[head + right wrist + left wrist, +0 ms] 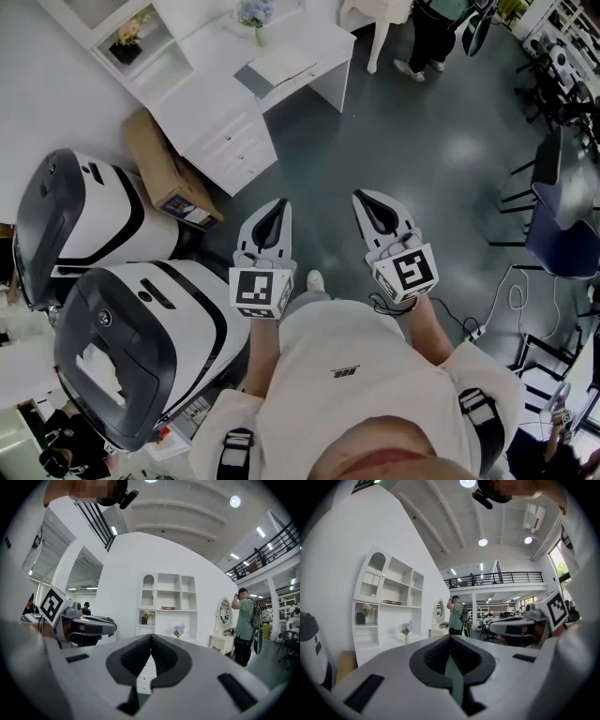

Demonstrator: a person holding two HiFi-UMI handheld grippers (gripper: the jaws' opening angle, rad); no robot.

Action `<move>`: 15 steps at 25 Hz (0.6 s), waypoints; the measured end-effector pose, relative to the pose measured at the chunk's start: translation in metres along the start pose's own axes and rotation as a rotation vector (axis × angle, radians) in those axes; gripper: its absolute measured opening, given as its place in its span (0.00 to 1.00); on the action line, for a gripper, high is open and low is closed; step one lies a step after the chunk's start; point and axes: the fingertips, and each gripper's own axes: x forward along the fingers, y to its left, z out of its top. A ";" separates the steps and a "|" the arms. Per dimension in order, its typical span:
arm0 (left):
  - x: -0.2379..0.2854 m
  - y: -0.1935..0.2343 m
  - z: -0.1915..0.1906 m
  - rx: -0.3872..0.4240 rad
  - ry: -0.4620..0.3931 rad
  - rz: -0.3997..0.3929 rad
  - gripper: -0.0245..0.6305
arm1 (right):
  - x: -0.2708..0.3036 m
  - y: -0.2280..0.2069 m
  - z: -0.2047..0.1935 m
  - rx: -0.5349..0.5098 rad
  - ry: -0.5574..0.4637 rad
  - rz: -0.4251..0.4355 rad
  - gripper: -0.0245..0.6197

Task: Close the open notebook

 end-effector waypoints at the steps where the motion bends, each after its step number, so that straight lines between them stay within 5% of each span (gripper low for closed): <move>1: 0.006 0.006 0.001 0.000 -0.001 -0.005 0.04 | 0.008 -0.002 0.001 0.002 -0.001 -0.005 0.03; 15: 0.064 0.071 0.004 0.011 -0.012 -0.058 0.04 | 0.092 -0.016 0.002 -0.015 0.001 -0.027 0.03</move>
